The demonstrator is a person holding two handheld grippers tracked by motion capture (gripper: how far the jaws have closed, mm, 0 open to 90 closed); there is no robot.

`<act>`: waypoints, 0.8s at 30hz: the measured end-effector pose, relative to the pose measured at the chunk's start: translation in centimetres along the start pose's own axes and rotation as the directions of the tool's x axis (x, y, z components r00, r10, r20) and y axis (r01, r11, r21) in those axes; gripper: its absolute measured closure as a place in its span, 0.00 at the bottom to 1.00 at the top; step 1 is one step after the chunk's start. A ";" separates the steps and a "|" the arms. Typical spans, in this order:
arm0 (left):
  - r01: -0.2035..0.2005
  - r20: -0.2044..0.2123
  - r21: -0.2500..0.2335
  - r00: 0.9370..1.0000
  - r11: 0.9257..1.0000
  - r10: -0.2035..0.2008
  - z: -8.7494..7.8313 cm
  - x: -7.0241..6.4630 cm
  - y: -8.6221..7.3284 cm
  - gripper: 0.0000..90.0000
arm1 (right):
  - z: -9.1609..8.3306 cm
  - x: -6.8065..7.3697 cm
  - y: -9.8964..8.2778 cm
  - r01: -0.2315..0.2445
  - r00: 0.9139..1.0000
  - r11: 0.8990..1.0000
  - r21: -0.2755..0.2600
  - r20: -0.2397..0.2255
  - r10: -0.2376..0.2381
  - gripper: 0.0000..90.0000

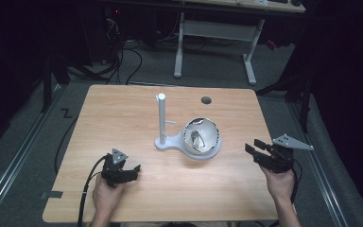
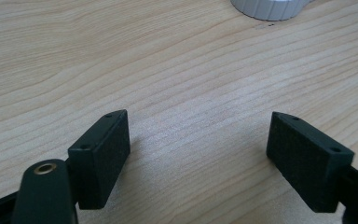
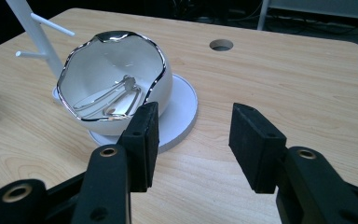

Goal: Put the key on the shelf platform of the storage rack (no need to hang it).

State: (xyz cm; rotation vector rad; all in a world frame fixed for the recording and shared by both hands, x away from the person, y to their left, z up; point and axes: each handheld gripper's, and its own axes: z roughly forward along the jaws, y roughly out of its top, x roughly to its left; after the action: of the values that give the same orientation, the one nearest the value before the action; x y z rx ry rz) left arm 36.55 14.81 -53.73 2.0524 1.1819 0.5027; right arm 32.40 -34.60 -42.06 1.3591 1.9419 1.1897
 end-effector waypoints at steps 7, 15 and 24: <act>0.000 0.000 0.000 1.000 1.000 0.000 0.0 0.0 0.0 0.24 | 0.7 0.5 -1.1 -0.008 1.000 1.000 0.012 -0.013 0.008 0.59; 0.000 0.001 -0.001 1.000 1.000 0.000 0.0 0.0 0.0 0.24 | 1.5 0.9 -1.9 -0.016 0.999 1.000 0.023 -0.033 0.017 0.59; 0.000 0.001 -0.001 1.000 1.000 0.000 0.0 0.0 0.0 0.24 | 2.6 1.4 -2.4 -0.015 0.998 0.999 0.043 -0.053 0.017 0.59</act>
State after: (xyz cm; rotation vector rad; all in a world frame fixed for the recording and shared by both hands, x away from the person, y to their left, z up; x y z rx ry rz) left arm 36.55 14.81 -53.74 2.0519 1.1810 0.5021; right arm 32.70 -32.60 -45.33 1.3799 2.0080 1.2099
